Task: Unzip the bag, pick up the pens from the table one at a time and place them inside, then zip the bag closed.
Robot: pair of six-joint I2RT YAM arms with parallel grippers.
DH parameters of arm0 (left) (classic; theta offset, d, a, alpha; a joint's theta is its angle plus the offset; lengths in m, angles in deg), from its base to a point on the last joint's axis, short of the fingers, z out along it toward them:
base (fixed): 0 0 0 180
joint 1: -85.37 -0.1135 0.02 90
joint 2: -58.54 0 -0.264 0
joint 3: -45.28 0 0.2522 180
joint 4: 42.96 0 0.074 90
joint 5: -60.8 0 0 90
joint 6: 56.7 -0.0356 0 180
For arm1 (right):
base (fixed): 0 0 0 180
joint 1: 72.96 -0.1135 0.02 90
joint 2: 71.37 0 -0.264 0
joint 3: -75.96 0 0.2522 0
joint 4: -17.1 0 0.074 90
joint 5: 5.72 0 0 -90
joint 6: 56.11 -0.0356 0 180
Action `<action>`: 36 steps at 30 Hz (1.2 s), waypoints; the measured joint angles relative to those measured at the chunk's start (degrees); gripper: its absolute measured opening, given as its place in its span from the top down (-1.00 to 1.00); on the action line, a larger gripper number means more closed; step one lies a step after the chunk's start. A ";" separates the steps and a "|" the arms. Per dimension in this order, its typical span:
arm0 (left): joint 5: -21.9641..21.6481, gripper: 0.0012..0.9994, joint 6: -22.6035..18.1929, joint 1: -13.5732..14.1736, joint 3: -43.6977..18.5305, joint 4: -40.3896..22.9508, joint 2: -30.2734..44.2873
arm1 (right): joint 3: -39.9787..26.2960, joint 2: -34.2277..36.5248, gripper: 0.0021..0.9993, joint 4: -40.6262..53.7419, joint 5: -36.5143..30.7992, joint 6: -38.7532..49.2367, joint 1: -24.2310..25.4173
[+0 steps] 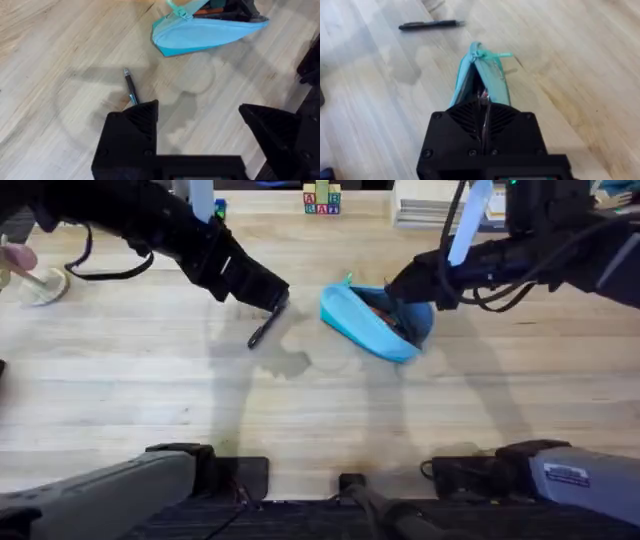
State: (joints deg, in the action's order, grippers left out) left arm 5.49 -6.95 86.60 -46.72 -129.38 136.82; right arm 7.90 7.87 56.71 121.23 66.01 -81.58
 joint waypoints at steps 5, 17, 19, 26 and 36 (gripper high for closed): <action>-0.02 -0.99 0.00 0.00 0.00 0.02 0.00 | 0.00 0.66 0.94 0.81 0.00 1.18 0.00; -0.02 -0.99 0.00 0.00 0.00 0.02 0.00 | -0.02 0.66 -0.02 1.42 0.01 1.60 0.00; -0.02 -0.99 0.00 0.00 0.00 0.02 0.00 | -0.02 0.66 -0.61 1.42 0.00 1.60 0.00; -0.02 -0.99 0.00 0.00 0.00 0.00 0.00 | -0.02 0.66 -0.99 1.42 0.00 2.01 0.00; -0.05 -0.99 0.00 0.00 0.00 0.02 0.00 | -0.02 -2.69 -0.99 1.00 0.00 0.44 0.00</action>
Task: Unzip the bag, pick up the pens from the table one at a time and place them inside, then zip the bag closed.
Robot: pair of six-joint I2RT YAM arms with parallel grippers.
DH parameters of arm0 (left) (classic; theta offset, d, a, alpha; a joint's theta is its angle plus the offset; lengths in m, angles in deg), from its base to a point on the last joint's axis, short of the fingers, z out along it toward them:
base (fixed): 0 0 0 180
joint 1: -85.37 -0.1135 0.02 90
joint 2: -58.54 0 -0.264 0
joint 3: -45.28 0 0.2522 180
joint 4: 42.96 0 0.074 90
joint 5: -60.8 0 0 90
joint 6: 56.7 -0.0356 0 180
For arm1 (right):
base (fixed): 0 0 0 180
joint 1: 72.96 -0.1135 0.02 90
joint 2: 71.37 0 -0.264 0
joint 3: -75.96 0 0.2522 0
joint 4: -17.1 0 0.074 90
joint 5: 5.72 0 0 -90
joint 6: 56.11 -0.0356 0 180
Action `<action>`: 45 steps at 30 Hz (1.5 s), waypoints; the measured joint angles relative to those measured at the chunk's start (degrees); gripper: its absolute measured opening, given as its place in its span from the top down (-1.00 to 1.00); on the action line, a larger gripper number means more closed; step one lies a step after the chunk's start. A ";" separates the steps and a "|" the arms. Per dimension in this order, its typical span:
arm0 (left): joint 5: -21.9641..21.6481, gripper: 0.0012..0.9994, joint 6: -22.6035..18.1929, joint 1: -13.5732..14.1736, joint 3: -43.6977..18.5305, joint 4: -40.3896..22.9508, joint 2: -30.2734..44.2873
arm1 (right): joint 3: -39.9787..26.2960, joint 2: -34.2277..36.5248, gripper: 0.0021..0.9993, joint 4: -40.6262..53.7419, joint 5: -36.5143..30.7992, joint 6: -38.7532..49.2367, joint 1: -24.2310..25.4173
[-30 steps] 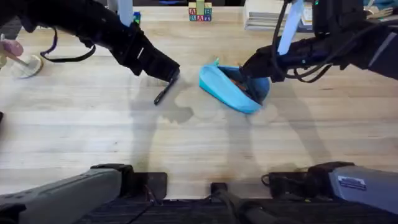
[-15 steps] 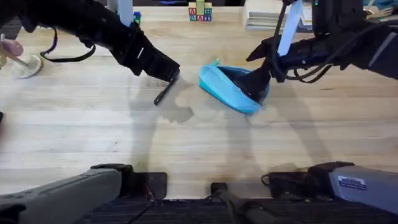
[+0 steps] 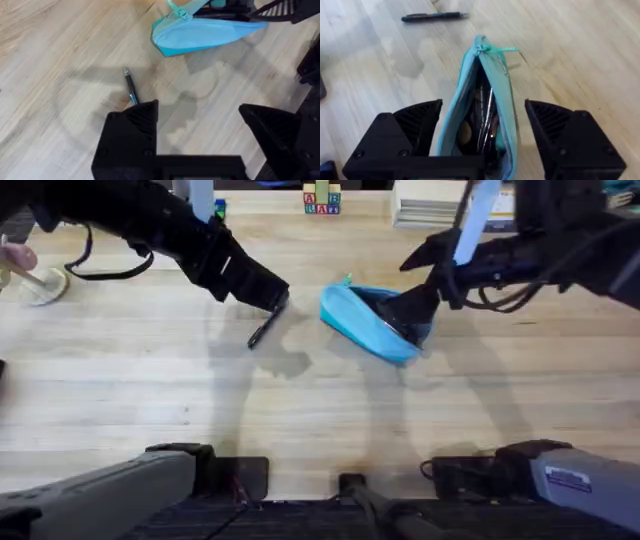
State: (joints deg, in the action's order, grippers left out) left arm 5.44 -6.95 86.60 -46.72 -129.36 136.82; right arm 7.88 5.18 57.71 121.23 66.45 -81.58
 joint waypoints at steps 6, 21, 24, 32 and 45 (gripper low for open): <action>-1.98 -0.99 0.00 0.00 0.00 -0.02 0.00 | 0.00 -7.72 -0.99 0.86 -0.33 -0.37 0.46; -6.23 -0.99 0.02 0.00 0.00 2.58 0.00 | -0.05 -29.22 -0.99 17.88 -7.29 -2.97 0.66; -6.93 -0.99 0.02 0.00 0.00 3.90 0.00 | -0.07 -32.81 -0.99 21.33 -7.39 -2.99 0.66; -7.53 -0.99 0.03 0.00 0.00 5.39 0.08 | -0.07 -37.95 -0.99 31.12 -7.41 -4.71 0.66; -11.13 -0.99 1.15 1.06 -0.04 6.89 6.89 | -0.07 -38.68 -0.99 34.53 -7.41 -6.23 0.66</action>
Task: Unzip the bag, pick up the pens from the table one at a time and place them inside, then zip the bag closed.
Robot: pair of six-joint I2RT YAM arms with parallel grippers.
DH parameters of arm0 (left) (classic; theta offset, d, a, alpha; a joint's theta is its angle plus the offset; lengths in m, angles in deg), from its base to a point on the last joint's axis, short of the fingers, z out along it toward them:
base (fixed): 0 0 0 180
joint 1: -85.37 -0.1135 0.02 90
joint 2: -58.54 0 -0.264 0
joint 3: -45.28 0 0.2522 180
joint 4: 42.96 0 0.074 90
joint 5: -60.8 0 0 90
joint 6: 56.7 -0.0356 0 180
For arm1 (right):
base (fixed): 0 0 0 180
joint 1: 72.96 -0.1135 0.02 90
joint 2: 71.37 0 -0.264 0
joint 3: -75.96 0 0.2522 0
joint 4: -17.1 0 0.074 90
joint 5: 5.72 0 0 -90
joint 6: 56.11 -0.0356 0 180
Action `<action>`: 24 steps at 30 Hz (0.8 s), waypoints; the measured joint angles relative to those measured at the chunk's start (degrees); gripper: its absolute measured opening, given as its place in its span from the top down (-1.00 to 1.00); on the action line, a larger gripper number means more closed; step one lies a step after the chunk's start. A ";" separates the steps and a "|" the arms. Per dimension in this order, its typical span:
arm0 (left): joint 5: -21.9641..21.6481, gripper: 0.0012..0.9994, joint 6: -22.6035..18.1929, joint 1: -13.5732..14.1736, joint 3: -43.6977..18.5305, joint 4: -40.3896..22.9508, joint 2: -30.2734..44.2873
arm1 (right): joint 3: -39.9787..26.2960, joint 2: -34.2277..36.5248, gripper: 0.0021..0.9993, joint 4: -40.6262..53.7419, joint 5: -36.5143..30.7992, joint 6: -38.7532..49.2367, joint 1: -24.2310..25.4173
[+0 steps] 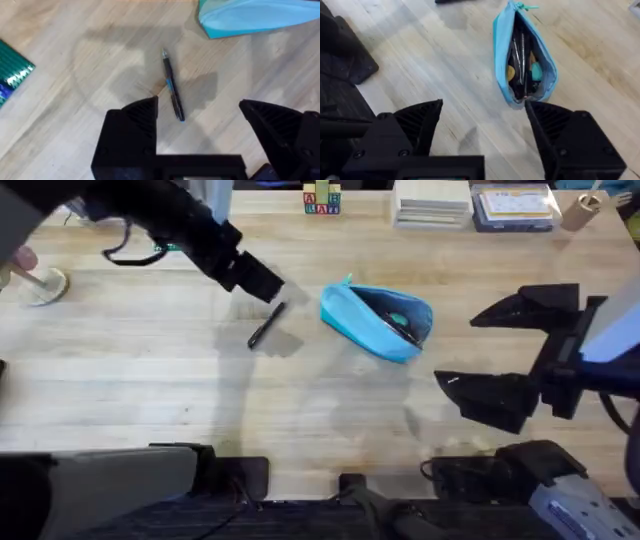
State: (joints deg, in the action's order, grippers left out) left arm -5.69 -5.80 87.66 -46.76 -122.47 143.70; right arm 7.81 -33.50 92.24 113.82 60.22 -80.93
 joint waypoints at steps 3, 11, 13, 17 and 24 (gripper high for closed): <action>-3.62 -0.99 2.67 2.04 0.00 0.20 2.13 | 0.00 0.00 -1.00 0.37 0.00 -0.20 0.00; -12.12 -0.99 10.36 6.56 0.00 1.84 7.60 | -0.02 0.00 -0.99 0.40 0.00 -0.20 0.00; -15.38 -0.99 13.61 8.08 0.00 1.99 11.43 | -0.02 0.00 -0.99 0.40 0.00 -0.20 0.00; -16.83 -0.99 15.04 9.54 0.00 3.22 14.43 | 0.00 0.00 -0.99 0.40 0.00 -0.20 0.00; -19.76 -0.99 15.76 11.55 0.00 7.53 18.75 | 0.00 0.00 -0.99 0.42 0.00 -0.20 0.00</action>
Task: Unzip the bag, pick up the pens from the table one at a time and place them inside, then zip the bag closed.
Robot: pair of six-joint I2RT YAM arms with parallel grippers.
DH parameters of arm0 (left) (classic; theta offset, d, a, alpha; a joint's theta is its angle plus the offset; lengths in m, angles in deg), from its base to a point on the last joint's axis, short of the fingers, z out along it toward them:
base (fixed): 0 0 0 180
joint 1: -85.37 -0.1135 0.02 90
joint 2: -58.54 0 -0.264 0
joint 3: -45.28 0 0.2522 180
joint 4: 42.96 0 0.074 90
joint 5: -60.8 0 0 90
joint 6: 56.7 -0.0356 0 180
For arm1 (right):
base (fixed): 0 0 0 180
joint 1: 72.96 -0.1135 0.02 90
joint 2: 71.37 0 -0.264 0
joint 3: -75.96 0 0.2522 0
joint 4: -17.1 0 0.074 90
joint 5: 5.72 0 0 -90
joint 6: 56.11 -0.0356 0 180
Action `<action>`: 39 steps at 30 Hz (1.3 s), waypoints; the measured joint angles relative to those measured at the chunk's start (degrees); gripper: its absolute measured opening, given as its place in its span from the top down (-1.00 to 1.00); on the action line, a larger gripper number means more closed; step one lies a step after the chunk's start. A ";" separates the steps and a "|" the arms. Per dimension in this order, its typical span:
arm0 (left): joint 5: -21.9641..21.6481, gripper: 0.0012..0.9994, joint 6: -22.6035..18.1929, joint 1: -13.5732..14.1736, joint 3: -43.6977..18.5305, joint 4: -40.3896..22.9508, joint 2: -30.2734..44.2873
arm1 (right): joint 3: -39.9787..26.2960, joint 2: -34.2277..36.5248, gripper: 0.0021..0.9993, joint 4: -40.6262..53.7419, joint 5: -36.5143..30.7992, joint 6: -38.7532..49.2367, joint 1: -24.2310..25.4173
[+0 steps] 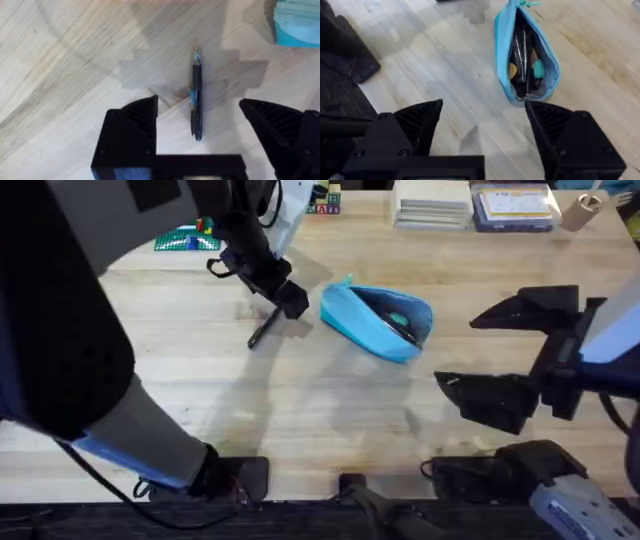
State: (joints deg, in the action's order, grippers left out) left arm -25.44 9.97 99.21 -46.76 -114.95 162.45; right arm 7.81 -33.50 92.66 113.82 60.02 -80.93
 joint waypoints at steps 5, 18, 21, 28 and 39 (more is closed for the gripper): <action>-1.14 -0.99 0.69 1.61 0.02 1.19 1.57 | 0.00 0.00 -0.99 0.26 0.00 0.00 0.00; -3.59 -0.99 2.38 2.04 3.36 3.77 2.24 | -0.02 0.00 -0.99 2.38 0.00 -0.02 0.00; -3.62 -0.99 2.57 2.04 4.21 3.62 2.24 | 0.00 0.00 -0.99 2.38 0.00 -0.02 0.00; -3.62 -0.99 2.75 2.04 4.22 3.82 2.24 | -0.01 0.00 -0.99 2.43 0.00 -0.02 0.00; -3.29 -0.99 2.77 2.04 4.22 5.43 2.24 | -0.01 0.00 -0.99 2.45 0.00 -0.02 0.00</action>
State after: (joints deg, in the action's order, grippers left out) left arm -28.73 12.73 101.24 -42.54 -109.51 164.68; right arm 7.80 -33.50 95.11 113.82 60.00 -80.93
